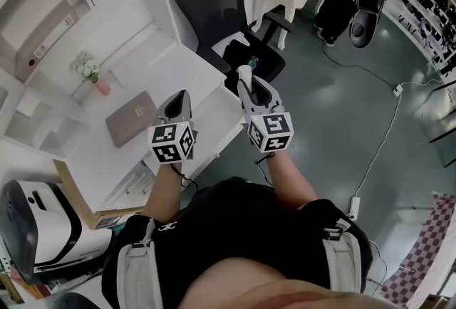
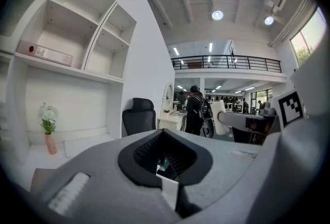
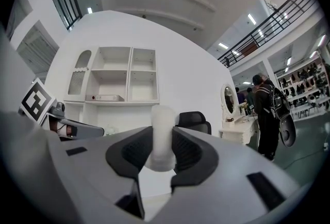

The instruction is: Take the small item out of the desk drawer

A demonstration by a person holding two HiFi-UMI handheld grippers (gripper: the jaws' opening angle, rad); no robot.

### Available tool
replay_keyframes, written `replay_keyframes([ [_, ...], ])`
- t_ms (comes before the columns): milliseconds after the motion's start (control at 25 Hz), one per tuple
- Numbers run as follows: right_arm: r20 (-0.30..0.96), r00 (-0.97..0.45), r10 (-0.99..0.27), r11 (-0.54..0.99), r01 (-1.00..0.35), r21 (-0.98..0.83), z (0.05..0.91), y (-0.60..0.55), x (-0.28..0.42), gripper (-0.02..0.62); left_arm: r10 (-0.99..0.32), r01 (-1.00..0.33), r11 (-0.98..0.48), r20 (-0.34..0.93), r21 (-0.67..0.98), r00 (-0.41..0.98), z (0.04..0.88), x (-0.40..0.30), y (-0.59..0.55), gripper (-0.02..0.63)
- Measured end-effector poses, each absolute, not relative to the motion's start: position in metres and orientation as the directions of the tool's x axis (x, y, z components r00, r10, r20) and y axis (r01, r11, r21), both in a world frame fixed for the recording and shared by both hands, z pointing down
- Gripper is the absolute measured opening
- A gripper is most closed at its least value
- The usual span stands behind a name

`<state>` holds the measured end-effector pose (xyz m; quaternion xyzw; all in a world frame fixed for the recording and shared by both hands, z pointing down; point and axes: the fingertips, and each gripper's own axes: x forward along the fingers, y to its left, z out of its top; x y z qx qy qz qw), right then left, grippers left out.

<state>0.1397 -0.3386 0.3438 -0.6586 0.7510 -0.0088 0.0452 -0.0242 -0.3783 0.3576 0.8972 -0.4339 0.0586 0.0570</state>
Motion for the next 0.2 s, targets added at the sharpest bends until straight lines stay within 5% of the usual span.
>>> replay_keyframes([
  [200,-0.065,-0.122,-0.99,0.126,-0.989,-0.073,0.3431,-0.3354,0.1429,0.112,-0.765,-0.778,-0.626,0.158,0.049,0.625,0.3597,-0.0203,-0.3747,0.014],
])
